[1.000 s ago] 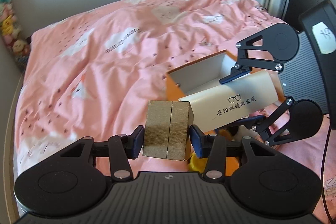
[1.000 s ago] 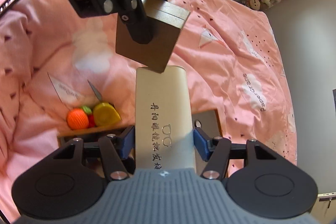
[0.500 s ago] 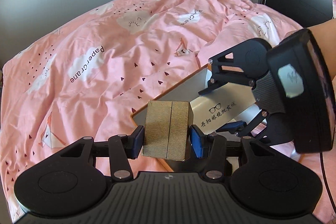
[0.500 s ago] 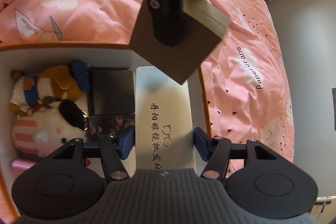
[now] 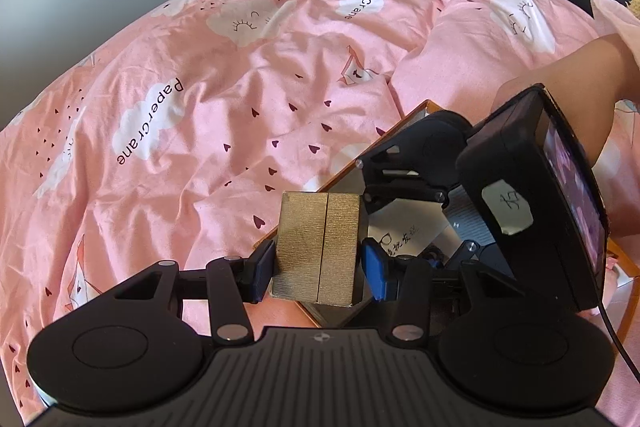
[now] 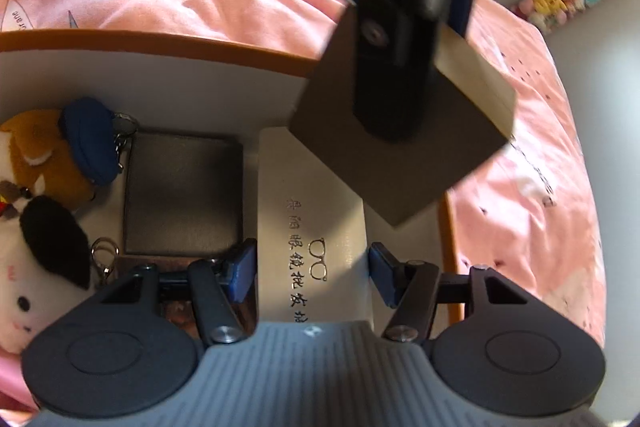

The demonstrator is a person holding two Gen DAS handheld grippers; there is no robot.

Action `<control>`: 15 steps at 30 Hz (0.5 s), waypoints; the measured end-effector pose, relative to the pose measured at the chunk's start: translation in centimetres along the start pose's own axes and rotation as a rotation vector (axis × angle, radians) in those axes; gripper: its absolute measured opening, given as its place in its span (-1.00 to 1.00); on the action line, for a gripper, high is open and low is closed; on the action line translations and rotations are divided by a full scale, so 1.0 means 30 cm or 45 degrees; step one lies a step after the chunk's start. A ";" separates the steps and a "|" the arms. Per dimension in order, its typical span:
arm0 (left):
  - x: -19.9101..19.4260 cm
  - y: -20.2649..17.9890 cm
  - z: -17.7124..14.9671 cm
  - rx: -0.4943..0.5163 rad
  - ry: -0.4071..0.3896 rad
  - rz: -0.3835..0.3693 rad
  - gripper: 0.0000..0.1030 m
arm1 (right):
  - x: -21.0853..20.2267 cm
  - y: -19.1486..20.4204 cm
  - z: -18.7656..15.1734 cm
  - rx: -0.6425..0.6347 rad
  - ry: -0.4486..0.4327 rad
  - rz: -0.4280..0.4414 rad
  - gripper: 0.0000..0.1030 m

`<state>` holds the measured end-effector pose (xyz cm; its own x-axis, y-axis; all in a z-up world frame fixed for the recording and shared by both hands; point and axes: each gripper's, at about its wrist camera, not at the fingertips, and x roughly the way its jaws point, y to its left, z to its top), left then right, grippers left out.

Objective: Organize objects
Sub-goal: 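Carry the gold cube box and glasses case over the orange box and lower them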

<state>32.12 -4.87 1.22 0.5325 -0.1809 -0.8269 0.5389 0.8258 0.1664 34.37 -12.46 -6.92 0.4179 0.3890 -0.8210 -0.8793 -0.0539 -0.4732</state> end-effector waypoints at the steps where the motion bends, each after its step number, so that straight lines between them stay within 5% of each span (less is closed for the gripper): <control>1: 0.009 0.000 0.001 0.005 0.004 0.001 0.04 | 0.009 -0.001 0.001 -0.001 -0.008 0.006 0.19; 15: 0.103 -0.014 0.001 0.026 0.072 -0.010 0.04 | 0.071 -0.006 -0.006 0.065 0.030 0.034 0.19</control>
<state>33.56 -5.79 -1.37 0.4906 -0.1561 -0.8573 0.5567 0.8131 0.1705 35.46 -11.78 -8.63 0.3992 0.3663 -0.8405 -0.9003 -0.0167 -0.4349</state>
